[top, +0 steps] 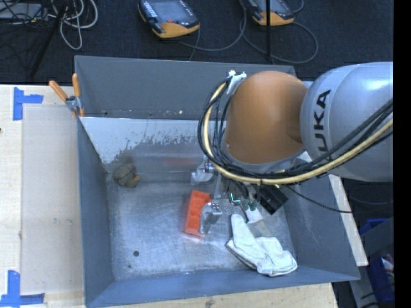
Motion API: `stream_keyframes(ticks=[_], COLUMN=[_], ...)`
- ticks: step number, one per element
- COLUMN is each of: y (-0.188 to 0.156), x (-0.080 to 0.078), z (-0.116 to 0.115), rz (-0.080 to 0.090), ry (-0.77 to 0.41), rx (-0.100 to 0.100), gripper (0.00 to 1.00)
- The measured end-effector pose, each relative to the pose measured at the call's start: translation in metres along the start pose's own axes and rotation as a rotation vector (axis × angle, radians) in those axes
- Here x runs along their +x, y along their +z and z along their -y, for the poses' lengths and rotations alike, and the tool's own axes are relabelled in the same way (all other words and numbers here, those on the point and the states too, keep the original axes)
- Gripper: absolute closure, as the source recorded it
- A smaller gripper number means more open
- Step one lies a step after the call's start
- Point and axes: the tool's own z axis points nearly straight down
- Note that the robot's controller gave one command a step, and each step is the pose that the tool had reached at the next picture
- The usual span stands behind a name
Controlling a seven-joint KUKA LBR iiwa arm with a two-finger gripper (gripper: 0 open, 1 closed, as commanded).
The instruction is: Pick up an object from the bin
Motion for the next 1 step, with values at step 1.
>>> stream_keyframes(ticks=[1], y=[0.0422], x=[-0.0079], z=[0.0113], rz=[0.008], ry=[-0.044], rx=[-0.001], gripper=[0.0])
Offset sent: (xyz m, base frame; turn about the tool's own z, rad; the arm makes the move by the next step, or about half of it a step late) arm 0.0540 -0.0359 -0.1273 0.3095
